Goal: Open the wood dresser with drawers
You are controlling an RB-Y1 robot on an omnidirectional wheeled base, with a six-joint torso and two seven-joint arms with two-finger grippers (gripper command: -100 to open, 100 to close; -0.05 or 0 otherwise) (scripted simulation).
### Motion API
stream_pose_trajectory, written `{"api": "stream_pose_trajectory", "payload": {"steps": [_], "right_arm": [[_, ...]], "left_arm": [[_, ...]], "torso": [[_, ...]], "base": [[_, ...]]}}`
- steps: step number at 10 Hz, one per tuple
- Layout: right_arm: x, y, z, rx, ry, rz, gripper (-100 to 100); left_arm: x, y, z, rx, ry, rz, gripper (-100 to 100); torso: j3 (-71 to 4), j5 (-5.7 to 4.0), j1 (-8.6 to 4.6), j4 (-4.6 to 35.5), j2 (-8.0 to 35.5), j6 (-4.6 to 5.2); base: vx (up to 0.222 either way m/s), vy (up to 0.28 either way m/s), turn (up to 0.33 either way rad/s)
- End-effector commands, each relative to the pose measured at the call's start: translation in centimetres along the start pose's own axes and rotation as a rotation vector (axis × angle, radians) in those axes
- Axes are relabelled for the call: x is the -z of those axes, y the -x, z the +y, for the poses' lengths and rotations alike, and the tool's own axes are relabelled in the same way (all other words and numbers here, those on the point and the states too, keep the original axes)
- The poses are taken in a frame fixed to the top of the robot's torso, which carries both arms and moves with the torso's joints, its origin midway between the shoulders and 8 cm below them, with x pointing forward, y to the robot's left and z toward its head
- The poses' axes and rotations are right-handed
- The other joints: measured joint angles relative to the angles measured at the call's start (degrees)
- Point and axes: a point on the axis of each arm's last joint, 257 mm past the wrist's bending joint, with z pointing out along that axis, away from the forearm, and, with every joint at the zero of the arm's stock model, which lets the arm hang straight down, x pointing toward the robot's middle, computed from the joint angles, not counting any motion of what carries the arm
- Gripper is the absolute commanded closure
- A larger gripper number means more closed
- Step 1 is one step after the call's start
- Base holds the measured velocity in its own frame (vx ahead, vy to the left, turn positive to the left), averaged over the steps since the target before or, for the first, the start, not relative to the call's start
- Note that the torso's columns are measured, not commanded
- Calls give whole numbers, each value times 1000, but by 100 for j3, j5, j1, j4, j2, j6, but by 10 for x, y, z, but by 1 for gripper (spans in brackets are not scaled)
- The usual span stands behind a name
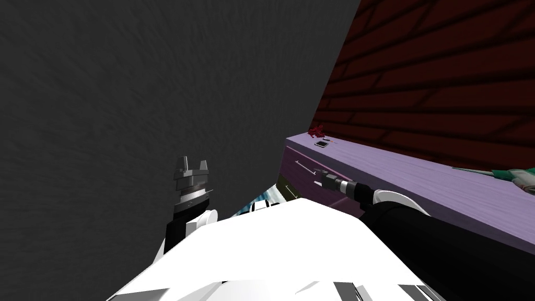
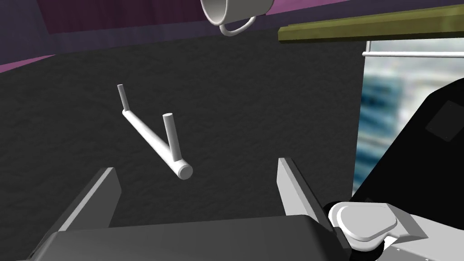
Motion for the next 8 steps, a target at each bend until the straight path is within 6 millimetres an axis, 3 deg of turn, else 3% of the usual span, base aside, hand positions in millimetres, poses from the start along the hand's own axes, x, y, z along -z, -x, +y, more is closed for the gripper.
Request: {"api": "stream_pose_trajectory", "payload": {"steps": [1, 8], "right_arm": [[0, 0, 0, 0, 0, 0, 100], [2, 11, -5, 10, -1, -19, 100]], "left_arm": [[0, 0, 0, 0, 0, 0, 0], [0, 0, 0, 0, 0, 0, 0]], "torso": [[1, 0, -1, 1, 1, 0], [-6, -6, -38, -1, -7, 8]], "base": [[0, 0, 0], [-48, 140, -23]]}}
